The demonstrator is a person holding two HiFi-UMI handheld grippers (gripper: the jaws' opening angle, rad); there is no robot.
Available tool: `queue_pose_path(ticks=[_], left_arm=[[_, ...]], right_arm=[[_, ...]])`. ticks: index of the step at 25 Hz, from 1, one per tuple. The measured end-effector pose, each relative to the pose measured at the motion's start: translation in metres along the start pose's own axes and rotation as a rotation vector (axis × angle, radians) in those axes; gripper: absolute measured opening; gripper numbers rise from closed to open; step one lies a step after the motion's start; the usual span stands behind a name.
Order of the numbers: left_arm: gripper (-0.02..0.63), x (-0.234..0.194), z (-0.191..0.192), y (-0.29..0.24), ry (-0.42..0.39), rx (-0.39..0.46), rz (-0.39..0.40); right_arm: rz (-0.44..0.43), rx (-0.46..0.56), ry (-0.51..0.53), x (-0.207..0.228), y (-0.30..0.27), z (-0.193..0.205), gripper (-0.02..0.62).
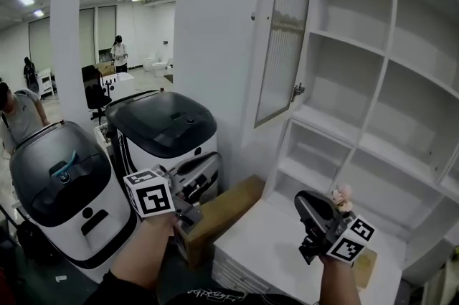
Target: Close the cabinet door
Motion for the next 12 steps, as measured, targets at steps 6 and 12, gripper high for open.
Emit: queue_pose_path(ticks=[6,12], left_arm=[[0.023,-0.02,-0.07,-0.058,-0.015,0.127,0.081],[0.073,-0.044,-0.125,-0.104,0.034,0.154,0.247]], right_arm=[[-0.054,-0.018,0.008,0.017,-0.007,-0.023,0.061],[-0.129,-0.005,0.036,0.016,-0.041,-0.022,0.061]])
Point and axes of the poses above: the fingertips, and each gripper's own axes: y backward along the fingers, x to its right, z out of its underside, the point moved 7 cm from there along y, backward along the fingers, and after that the axes turned 8 degrees about x, right-handed, at the moved point
